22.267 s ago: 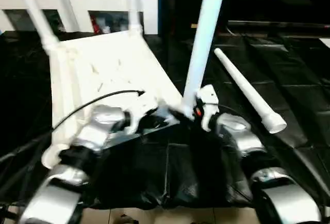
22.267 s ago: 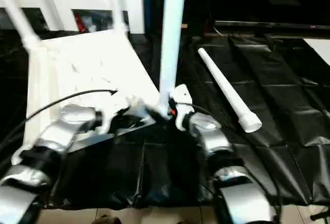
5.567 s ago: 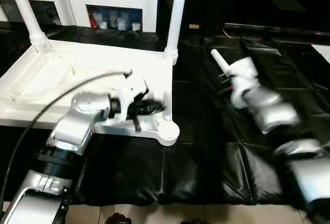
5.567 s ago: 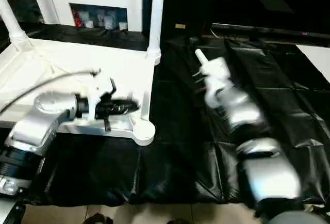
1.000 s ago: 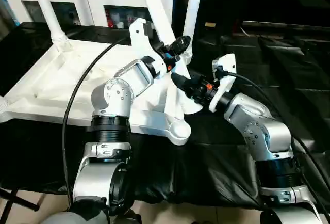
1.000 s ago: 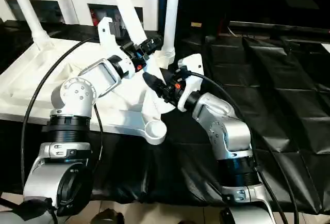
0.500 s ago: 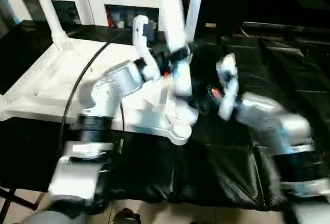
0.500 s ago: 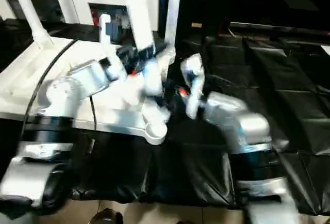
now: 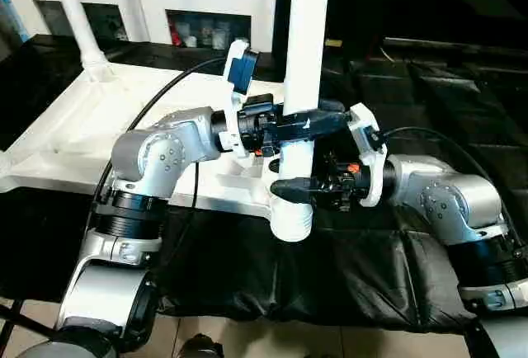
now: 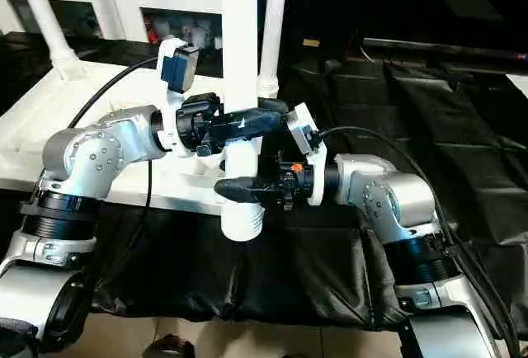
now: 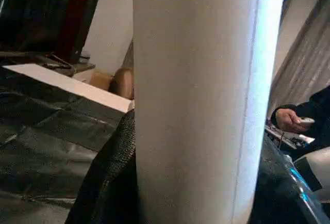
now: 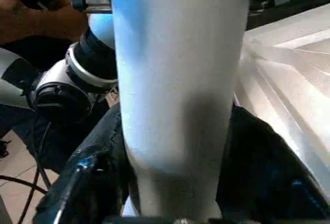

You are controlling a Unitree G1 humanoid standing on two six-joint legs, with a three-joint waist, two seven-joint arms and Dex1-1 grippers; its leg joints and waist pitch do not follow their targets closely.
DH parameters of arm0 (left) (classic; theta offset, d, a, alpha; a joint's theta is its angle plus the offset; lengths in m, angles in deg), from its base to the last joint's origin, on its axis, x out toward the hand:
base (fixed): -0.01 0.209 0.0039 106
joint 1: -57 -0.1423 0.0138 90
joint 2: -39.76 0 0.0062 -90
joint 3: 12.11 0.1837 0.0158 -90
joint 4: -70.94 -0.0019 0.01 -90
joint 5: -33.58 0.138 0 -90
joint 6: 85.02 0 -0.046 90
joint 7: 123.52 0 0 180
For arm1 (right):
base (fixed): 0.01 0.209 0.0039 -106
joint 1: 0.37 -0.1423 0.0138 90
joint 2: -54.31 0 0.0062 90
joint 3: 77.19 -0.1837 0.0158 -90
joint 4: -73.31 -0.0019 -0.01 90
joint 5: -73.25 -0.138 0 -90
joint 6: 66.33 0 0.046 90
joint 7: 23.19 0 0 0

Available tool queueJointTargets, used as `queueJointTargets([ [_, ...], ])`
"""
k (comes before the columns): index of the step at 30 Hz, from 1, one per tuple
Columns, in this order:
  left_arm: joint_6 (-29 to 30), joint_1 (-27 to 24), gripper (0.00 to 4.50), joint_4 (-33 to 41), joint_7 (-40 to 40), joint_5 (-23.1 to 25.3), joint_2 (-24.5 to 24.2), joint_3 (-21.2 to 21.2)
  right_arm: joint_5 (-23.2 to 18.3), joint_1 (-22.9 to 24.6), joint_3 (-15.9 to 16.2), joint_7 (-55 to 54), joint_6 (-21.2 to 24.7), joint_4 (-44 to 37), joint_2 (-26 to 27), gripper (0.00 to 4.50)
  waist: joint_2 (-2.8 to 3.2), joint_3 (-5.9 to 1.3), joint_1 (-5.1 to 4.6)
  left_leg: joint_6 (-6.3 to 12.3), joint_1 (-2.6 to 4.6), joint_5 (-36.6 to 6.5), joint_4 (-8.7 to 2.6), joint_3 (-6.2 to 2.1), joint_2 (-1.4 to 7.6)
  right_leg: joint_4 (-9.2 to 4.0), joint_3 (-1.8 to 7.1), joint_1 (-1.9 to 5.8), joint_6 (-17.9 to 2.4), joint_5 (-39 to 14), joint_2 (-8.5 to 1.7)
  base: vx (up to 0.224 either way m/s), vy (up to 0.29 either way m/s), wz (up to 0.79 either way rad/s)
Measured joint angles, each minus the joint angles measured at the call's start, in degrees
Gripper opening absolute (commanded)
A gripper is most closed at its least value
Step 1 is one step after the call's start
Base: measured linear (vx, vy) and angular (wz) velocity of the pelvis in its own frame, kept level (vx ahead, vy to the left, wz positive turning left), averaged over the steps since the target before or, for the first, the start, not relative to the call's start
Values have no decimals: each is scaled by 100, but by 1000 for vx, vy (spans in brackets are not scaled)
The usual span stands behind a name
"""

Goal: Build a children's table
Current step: Pick table leg

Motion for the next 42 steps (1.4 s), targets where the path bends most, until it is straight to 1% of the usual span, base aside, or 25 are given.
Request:
queueJointTargets([
  [1, -2, 0, 186, -13, 35, -2, 1, 0, -21, 0, 26, 35, 13, -1, 4, 228, -1, -1, 1, 0, 0, 0, 0, 0, 0, -1, 0, 2, 0, 0, 0, 0, 0, 0],
  [2, -3, 0, 186, -20, 55, -10, 1, -1, -38, 0, 42, 44, 22, -1, 12, 228, -1, 0, 2, 0, 0, 0, 1, 0, 0, -2, 0, 3, 0, 1, 0, 0, 0, 0],
  [6, -13, 1, 186, -53, 59, -19, 4, -8, -48, 1, 67, 46, 44, -2, 38, 198, -1, -1, 3, 0, -1, 0, 1, -1, 0, -4, 0, 4, -1, 1, 0, 0, 0, 0],
  [8, -12, 1, 186, -63, 56, -21, 10, -13, -48, 1, 66, 42, 49, -5, 38, 191, -1, -1, 1, 0, -1, 0, 1, 0, 0, -5, 0, 4, 0, 1, 0, 0, 0, 0],
  [16, 35, 2, 186, -134, 56, -103, 29, -104, -86, 2, 46, -71, 53, -14, 106, 188, -1, -1, 0, 0, -1, 0, 1, 0, 0, -6, 0, 3, -1, 1, 0, 0, 0, 0],
  [17, 28, 2, 242, -133, 51, -106, 29, -106, -90, 2, 44, -81, 53, -18, 107, 188, 0, -1, 0, 0, 0, 0, 1, -1, 0, -6, 0, 4, -1, 1, 0, 0, 0, 0],
  [18, 20, 2, 242, -133, 46, -106, 30, -106, -91, 2, 39, -87, 52, -19, 110, 188, 0, -1, 0, 0, 0, 0, 1, 0, 0, -6, 0, 4, -1, 1, 0, 0, 0, 0],
  [19, -42, 2, 256, -132, -27, -86, 50, -110, -90, 15, 7, -142, 33, -19, 130, 188, 0, -1, 6, 0, 0, 0, 1, -1, 0, -6, 0, 4, -1, 1, 0, 0, 0, 0],
  [21, -207, 4, 262, -120, -244, 26, 95, -115, -55, 51, -43, -321, -40, -18, 209, 188, 0, -1, 8, 0, 0, 0, 1, -2, 0, -6, -1, 7, -2, 1, 0, 0, 0, 0],
  [23, -301, 17, 268, -107, -662, 216, 155, -143, 69, 63, -91, -644, -97, -11, 282, 188, 0, -1, 1, 0, 0, 0, 1, -3, 0, -6, 0, 7, -1, 3, 0, 0, 0, 0],
  [25, -346, 101, 268, -127, -1317, 419, 316, -262, 271, 61, -241, -1144, -257, 14, 393, 187, 0, -1, 8, -4, -1, 2, 1, -4, 0, -6, -1, 7, 0, 6, 0, 0, 0, 0],
  [27, -349, 195, 268, -137, -1873, 537, 482, -343, 370, 59, -356, -1495, -307, 29, 472, 187, 0, -1, 5, -4, 0, 3, 1, -4, -1, -6, -1, 10, 1, 6, 0, 0, 0, 0],
  [31, -303, 238, 268, -117, -2815, 671, 758, -530, 559, 66, -414, -1980, -315, 23, 551, 187, 0, -1, -17, -5, -1, 3, 1, -5, 0, -8, -1, 8, 2, 6, 1, 0, 0, 0],
  [33, -316, 238, 240, -96, -3104, 702, 869, -595, 614, 96, -427, -2128, -316, -28, 588, 187, 0, -1, -14, -5, -1, 3, 0, -5, 0, -10, -1, 8, 3, 5, 3, 0, 0, 0],
  [35, -375, 233, 233, -89, -3458, 687, 1079, -786, 702, 147, -472, -2306, -326, -134, 645, 187, 0, -1, -10, -4, -5, 3, 0, -5, 0, -15, -1, 8, 4, 5, 3, 0, 0, 0],
  [37, -428, 188, 228, -24, -3612, 645, 1197, -900, 717, 149, -488, -2421, -332, -199, 695, 187, 0, -1, -16, -4, -5, 2, 1, -5, -1, -20, -1, 8, 4, 5, 3, 0, 0, 0],
  [38, -444, 182, 212, -12, -3671, 632, 1238, -936, 723, 149, -492, -2476, -351, -212, 718, 187, 0, -1, -15, -4, -5, 2, 1, -5, 0, -21, -1, 8, 4, 5, 3, 0, 0, 0],
  [39, -460, 181, 212, -2, -3711, 625, 1253, -960, 733, 149, -493, -2520, -375, -224, 729, 187, 0, -1, -13, -3, -6, 2, 1, -5, -1, -21, -1, 8, 4, 5, 3, 0, 0, 0],
  [40, -481, 178, 196, 0, -3732, 623, 1258, -975, 736, 148, -499, -2539, -380, -241, 744, 187, 1, -2, -13, -3, -5, 2, 0, -5, -1, -21, -1, 8, 4, 5, 3, 0, 0, 0],
  [42, -479, 163, 190, -1, -3785, 538, 1266, -1049, 735, 148, -514, -2572, -395, -254, 774, 187, 1, -1, -13, -3, -5, 2, 0, -5, 0, -21, -1, 8, 4, 5, 4, 0, 0, 0],
])
